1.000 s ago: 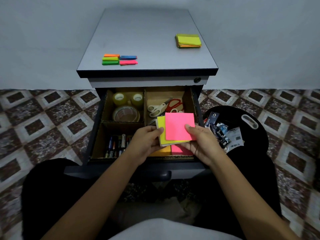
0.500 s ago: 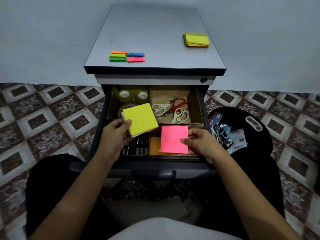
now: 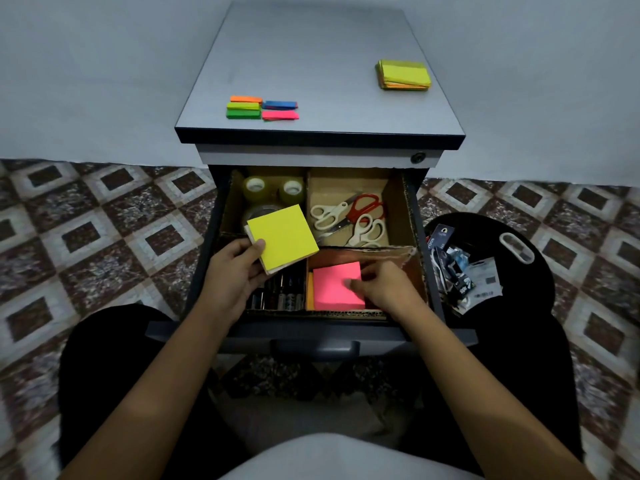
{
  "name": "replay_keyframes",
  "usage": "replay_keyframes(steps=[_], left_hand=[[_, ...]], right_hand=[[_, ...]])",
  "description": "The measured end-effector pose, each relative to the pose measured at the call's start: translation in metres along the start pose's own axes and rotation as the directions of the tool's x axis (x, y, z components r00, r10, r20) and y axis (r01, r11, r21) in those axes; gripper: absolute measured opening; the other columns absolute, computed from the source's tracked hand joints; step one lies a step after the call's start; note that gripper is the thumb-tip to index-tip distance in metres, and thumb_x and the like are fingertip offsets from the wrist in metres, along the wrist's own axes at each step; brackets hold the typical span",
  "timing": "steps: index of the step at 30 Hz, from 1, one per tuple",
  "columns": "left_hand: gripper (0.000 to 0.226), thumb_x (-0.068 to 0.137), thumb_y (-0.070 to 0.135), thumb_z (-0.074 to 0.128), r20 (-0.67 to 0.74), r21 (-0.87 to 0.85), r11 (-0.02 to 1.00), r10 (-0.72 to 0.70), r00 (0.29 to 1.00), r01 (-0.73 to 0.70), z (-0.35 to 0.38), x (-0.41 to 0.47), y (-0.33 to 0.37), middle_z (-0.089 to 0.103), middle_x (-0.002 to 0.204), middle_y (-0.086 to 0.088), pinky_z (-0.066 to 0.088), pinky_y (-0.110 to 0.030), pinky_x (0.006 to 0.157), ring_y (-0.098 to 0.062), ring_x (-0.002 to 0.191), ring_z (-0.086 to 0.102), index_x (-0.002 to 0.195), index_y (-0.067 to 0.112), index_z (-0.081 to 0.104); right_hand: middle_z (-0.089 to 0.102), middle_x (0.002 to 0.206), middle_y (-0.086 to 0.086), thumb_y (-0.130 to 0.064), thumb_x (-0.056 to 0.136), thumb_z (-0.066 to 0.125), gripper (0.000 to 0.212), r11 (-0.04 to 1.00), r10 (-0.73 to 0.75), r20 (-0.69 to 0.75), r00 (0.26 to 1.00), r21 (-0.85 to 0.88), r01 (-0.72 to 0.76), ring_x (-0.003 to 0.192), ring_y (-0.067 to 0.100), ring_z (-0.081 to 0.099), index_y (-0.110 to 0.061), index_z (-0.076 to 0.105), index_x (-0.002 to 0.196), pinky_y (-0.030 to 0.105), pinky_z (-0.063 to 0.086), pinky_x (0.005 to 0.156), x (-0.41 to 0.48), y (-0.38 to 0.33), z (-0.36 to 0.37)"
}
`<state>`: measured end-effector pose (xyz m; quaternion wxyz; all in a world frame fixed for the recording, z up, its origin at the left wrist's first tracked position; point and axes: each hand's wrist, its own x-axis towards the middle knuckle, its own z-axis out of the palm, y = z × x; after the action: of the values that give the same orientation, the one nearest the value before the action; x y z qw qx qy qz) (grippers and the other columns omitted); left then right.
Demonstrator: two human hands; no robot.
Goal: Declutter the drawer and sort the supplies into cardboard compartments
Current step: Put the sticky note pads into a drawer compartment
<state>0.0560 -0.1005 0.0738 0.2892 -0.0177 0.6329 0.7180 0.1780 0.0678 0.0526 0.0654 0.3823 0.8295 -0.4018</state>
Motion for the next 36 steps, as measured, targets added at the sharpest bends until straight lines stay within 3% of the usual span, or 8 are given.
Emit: replay_keyframes(steps=[3, 6, 9, 14, 17, 22, 31, 36], left_hand=[[0.015, 0.097, 0.011, 0.048, -0.004, -0.005, 1.0, -0.011, 1.0, 0.011, 0.0, 0.001, 0.0, 0.065, 0.088, -0.001, 0.053, -0.026, 0.065, -0.015, 0.078, 0.063, 0.084, 0.012, 0.056], [0.016, 0.096, 0.011, 0.048, -0.002, -0.009, 1.0, -0.01, 1.0, 0.01, 0.0, 0.001, -0.001, 0.065, 0.088, -0.003, 0.051, -0.027, 0.066, -0.016, 0.078, 0.063, 0.083, 0.012, 0.055], [0.016, 0.096, 0.01, 0.047, 0.007, -0.012, 1.0, -0.007, 1.0, 0.007, -0.001, 0.001, -0.001, 0.064, 0.087, -0.003, 0.051, -0.027, 0.066, -0.016, 0.077, 0.062, 0.082, 0.012, 0.054], [0.016, 0.096, 0.011, 0.047, 0.006, -0.014, 1.0, -0.006, 1.0, 0.006, 0.0, 0.002, -0.001, 0.065, 0.087, -0.003, 0.051, -0.026, 0.063, -0.016, 0.076, 0.062, 0.082, 0.012, 0.054], [0.016, 0.096, 0.011, 0.047, 0.011, -0.013, 1.0, -0.003, 1.0, 0.003, -0.001, 0.002, -0.001, 0.065, 0.087, -0.004, 0.051, -0.024, 0.058, -0.016, 0.076, 0.062, 0.082, 0.013, 0.054], [0.015, 0.096, 0.011, 0.048, 0.008, -0.01, 1.0, -0.008, 1.0, 0.008, -0.002, 0.002, -0.001, 0.065, 0.088, -0.004, 0.05, -0.027, 0.064, -0.016, 0.077, 0.062, 0.083, 0.013, 0.055], [0.012, 0.095, 0.012, 0.049, 0.09, 0.038, 0.999, 0.019, 0.996, -0.023, -0.002, -0.001, 0.0, 0.066, 0.088, -0.002, 0.055, -0.019, 0.056, -0.006, 0.065, 0.068, 0.087, 0.012, 0.058], [0.01, 0.093, 0.01, 0.051, 0.199, 0.053, 0.999, -0.003, 0.98, -0.008, 0.006, -0.009, 0.003, 0.072, 0.076, 0.004, 0.056, -0.019, 0.057, -0.007, 0.066, 0.069, 0.089, 0.012, 0.06]], right_hand=[[0.07, 0.096, 0.012, -0.03, 0.086, 0.066, 0.029, 0.999, 0.03, -0.068, 0.997, 0.031, -0.028, 0.092, 0.022, 0.063, -0.005, 0.072, 0.098, 0.023, 0.042, 0.076, -0.004, 0.003, -0.001], [0.07, 0.102, 0.012, -0.019, 0.088, 0.061, 0.02, 0.998, 0.055, -0.097, 0.994, 0.011, -0.054, 0.096, 0.023, 0.063, -0.007, 0.072, 0.1, 0.018, 0.038, 0.072, -0.004, 0.004, -0.002], [0.069, 0.1, 0.013, -0.013, 0.088, 0.056, 0.022, 0.998, 0.064, -0.108, 0.992, -0.02, -0.066, 0.09, 0.022, 0.063, -0.004, 0.072, 0.1, 0.014, 0.034, 0.062, -0.004, 0.003, -0.003], [0.072, 0.081, 0.014, -0.003, 0.085, 0.057, 0.019, 0.997, 0.053, -0.046, 0.998, 0.064, -0.05, 0.076, 0.02, 0.065, -0.006, 0.073, 0.077, 0.03, 0.053, 0.082, 0.001, 0.005, 0.001], [0.068, 0.07, 0.013, 0.005, 0.083, 0.056, 0.025, 0.979, 0.056, 0.022, 0.998, 0.197, -0.059, 0.068, 0.023, 0.066, -0.006, 0.069, 0.065, 0.042, 0.056, 0.083, 0.003, 0.008, 0.004], [0.067, 0.069, 0.011, 0.01, 0.083, 0.051, 0.026, 0.968, 0.048, 0.039, 0.998, 0.245, -0.056, 0.072, 0.026, 0.066, -0.001, 0.069, 0.066, 0.043, 0.057, 0.081, 0.005, 0.007, 0.005], [0.063, 0.063, 0.007, -0.005, 0.09, 0.055, 0.025, 0.913, -0.021, -0.065, 0.998, 0.406, 0.046, 0.061, 0.023, 0.058, -0.018, 0.062, 0.07, 0.036, 0.05, 0.063, -0.003, 0.004, 0.002], [0.062, 0.073, 0.005, -0.018, 0.097, 0.048, 0.019, 0.755, -0.118, -0.1, 0.988, 0.637, 0.155, 0.067, 0.018, 0.057, -0.01, 0.064, 0.09, 0.026, 0.047, 0.056, -0.016, -0.01, -0.008]])
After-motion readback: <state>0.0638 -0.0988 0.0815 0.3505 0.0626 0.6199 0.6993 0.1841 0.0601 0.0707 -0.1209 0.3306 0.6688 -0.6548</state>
